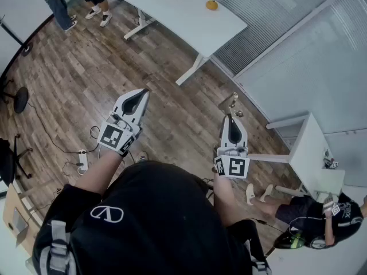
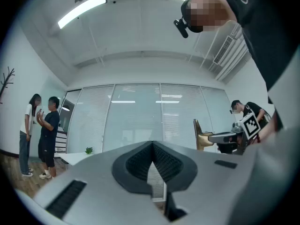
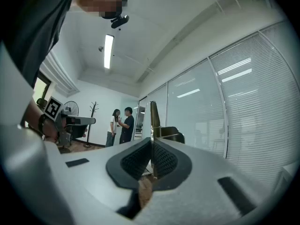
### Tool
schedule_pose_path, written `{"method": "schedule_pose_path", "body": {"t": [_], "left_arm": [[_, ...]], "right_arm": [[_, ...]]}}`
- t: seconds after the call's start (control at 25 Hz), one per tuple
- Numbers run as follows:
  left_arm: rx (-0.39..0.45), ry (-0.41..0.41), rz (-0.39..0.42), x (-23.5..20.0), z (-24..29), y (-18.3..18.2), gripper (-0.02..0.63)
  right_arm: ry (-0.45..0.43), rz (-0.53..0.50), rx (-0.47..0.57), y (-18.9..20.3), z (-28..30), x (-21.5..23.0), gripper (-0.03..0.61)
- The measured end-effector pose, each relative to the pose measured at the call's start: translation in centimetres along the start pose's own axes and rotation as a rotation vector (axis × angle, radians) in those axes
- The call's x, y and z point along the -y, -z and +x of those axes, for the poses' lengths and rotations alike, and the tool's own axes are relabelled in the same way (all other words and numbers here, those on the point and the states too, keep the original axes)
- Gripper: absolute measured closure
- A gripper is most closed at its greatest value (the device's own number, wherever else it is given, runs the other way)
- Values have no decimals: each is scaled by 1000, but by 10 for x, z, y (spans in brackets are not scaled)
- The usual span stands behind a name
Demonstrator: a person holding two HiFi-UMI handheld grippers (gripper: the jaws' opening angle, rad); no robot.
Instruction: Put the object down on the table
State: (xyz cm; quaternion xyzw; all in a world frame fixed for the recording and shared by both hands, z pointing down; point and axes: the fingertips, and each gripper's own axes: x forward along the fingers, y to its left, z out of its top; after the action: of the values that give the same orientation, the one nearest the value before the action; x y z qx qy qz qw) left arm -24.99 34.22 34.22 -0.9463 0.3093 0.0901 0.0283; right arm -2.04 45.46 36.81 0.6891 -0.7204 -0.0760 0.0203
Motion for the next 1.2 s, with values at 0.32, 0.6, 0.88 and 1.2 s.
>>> {"method": "schedule_pose_path", "body": {"t": [0.32,0.6,0.88,1.2], "left_arm": [[-8,0,3,6,0,0,609],[-7,6,1,9,-2,-1,609],[-7,12,-1,10,-5,-2,609],[-7,16,11,25,5,0,609]], "right_arm": [[0,0,-1,-1,-4,1,572],[-12,33,23,-3,-7,0,571],[-20,28,23,-6,-7,-6,571],[-42,26,45,-7,-10,0,571]]}}
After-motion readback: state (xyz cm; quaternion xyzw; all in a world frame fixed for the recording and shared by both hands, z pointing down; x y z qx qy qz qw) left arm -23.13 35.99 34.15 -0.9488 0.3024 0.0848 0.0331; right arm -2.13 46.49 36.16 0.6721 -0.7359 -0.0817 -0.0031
